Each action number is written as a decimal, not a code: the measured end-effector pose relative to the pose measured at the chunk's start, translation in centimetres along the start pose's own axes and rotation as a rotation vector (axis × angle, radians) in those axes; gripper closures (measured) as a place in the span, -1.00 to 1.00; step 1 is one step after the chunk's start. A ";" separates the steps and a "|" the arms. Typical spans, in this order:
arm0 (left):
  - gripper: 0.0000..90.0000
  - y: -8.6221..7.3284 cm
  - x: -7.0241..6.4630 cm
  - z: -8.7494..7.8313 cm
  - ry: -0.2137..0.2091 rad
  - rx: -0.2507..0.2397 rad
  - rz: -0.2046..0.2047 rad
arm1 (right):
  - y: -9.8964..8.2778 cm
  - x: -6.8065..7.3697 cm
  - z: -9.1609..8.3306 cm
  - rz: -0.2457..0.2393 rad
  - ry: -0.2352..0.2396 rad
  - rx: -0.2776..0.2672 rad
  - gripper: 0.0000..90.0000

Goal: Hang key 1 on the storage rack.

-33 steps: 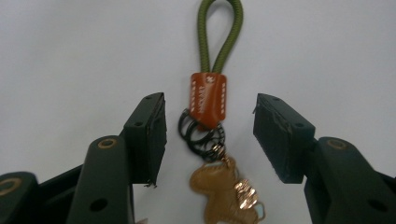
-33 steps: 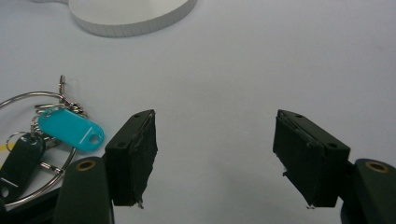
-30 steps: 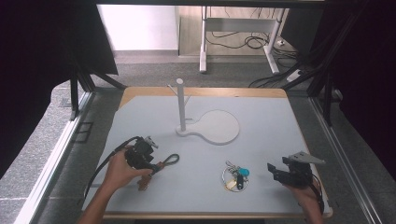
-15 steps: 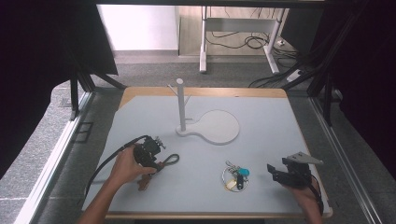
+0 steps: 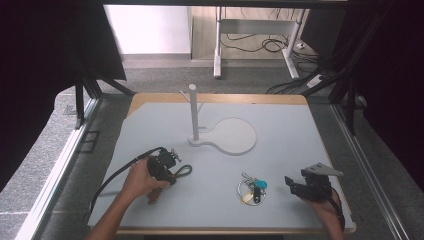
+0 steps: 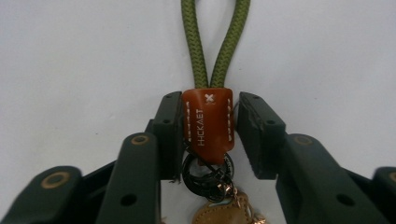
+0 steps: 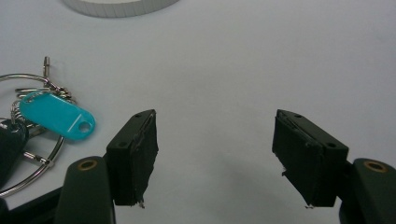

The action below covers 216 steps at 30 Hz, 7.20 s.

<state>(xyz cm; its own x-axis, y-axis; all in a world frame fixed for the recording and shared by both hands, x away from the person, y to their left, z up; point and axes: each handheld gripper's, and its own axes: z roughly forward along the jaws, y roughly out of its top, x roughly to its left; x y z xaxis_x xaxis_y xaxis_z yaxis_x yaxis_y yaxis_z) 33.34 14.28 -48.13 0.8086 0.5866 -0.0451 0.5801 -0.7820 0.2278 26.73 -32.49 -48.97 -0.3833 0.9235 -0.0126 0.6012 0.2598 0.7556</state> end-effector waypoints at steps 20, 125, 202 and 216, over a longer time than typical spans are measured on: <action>0.48 -0.7 0.3 -4.7 -0.023 -0.127 -0.012 | 0.0 0.0 -0.4 0.005 -0.011 -0.010 -0.30; 0.48 5.8 8.7 -18.3 -0.004 -0.356 -0.159 | -0.3 -0.6 -0.5 0.020 -0.051 -0.022 -0.28; 0.40 8.5 11.2 -12.3 -0.079 -0.301 -0.166 | -0.4 -0.4 0.2 0.013 -0.044 0.002 -0.28; 0.07 4.6 8.6 -12.9 -0.023 -0.351 -0.113 | 0.1 0.1 -0.5 -0.021 -0.032 -0.026 -0.29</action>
<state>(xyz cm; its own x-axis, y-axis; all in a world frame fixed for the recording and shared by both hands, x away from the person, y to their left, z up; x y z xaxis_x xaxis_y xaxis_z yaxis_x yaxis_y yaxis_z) 41.67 18.39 -34.96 0.7458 0.6571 -0.1096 0.5996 -0.5905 0.5402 26.38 -32.48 -48.58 -0.3729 0.9266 -0.0489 0.5746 0.2720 0.7719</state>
